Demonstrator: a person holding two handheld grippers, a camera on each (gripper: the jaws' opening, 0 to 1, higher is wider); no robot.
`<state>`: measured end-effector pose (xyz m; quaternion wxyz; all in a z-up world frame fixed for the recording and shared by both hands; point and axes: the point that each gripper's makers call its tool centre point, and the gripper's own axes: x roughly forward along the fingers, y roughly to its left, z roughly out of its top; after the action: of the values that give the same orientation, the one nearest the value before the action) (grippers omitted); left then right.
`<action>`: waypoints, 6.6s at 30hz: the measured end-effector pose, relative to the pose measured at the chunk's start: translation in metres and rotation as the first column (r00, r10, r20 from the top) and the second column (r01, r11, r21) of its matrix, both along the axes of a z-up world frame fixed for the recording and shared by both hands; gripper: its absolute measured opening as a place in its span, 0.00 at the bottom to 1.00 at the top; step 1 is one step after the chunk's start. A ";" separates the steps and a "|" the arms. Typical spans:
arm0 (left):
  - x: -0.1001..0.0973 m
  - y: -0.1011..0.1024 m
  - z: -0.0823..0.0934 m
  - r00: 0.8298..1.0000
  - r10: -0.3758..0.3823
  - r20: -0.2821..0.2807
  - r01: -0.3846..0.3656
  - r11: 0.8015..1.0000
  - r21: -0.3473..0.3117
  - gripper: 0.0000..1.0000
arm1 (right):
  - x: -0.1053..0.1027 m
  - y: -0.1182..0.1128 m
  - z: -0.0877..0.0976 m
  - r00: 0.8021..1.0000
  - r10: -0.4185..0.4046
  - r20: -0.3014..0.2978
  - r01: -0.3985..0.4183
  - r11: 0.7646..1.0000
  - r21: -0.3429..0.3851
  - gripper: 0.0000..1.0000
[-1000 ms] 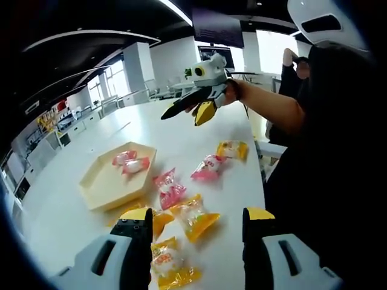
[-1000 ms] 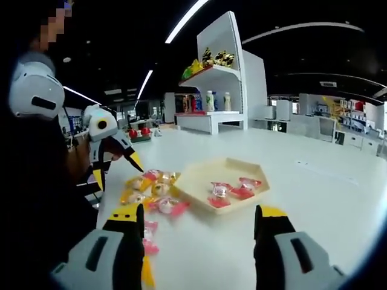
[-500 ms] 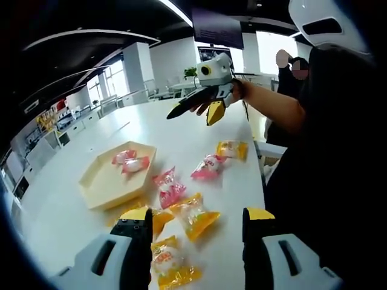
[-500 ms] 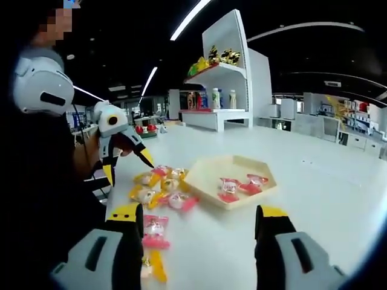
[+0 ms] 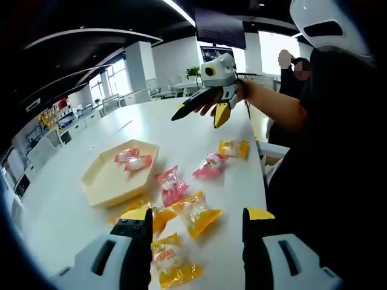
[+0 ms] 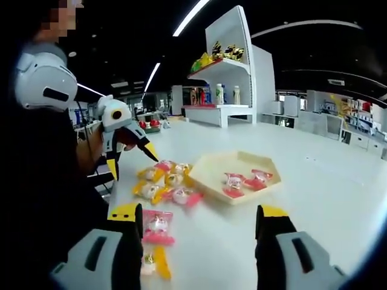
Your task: Pick up the marshmallows scattered on the table and place them into the bowl on the table
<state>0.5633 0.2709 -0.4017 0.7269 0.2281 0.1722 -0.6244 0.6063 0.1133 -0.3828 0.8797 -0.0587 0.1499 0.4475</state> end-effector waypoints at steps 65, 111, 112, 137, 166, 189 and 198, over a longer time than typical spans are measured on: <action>-0.004 0.004 0.000 1.000 -0.006 0.022 0.005 0.999 0.054 0.60 | -0.086 0.019 -0.059 0.944 0.303 -0.132 -0.321 0.936 -0.143 0.55; -0.005 0.000 0.000 0.998 -0.041 0.054 0.039 0.998 0.040 0.61 | -0.087 0.025 -0.069 0.932 0.349 -0.095 -0.361 0.911 -0.197 0.32; -0.004 0.000 0.000 0.998 -0.041 0.054 0.038 0.998 0.041 0.61 | -0.087 0.025 -0.069 0.933 0.349 -0.090 -0.360 0.911 -0.199 0.32; 0.001 -0.006 -0.004 0.998 -0.055 0.041 0.054 0.998 0.030 0.61 | -0.087 0.027 -0.069 0.934 0.350 -0.072 -0.357 0.908 -0.219 0.30; 0.005 -0.003 -0.005 0.998 -0.054 0.046 0.051 0.998 0.046 0.61 | -0.076 0.007 -0.053 0.963 0.261 -0.066 -0.269 0.946 -0.180 0.30; 0.003 -0.005 -0.004 0.996 -0.069 0.050 0.066 0.996 0.053 0.61 | -0.052 0.001 -0.040 0.985 0.172 0.007 -0.168 0.972 -0.166 0.30; 0.002 -0.003 -0.007 0.997 -0.061 0.043 0.058 0.997 0.051 0.61 | -0.034 -0.005 -0.034 0.993 0.098 0.060 -0.089 0.987 -0.136 0.30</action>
<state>0.5656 0.2681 -0.4090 0.7057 0.2651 0.1646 -0.6361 0.5725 0.1086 -0.4171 0.8564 -0.1390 0.1470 0.4750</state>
